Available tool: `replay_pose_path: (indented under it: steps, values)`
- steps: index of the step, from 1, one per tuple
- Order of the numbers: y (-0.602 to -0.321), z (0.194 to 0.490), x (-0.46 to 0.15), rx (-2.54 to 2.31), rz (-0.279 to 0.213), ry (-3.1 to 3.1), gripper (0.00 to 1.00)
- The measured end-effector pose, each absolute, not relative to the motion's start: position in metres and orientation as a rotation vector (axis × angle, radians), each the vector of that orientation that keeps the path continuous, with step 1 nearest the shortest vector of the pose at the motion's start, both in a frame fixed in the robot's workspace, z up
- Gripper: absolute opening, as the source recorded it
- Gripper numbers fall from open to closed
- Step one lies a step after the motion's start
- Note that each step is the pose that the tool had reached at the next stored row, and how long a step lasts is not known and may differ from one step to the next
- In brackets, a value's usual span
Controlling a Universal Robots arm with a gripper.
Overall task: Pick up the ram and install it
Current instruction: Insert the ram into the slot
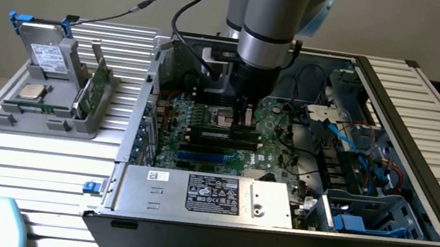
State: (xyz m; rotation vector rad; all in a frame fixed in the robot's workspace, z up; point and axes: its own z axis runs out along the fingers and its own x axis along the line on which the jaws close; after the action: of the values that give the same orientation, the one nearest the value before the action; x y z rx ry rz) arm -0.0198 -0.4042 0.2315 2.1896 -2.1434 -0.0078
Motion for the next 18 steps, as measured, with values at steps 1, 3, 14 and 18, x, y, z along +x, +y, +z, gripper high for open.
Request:
replay_pose_path:
  steps: [1, 3, 14, 18]
  values:
    - [-0.4041, 0.2308, -0.0198, 2.19, -0.008, -2.143, 0.14]
    - [-0.4034, 0.2286, -0.0199, 2.189, -0.008, -2.143, 0.14]
    - [-0.4027, 0.2264, -0.0199, 2.188, -0.005, -2.142, 0.14]
    - [-0.4024, 0.2259, -0.0199, 2.186, -0.001, -2.14, 0.14]
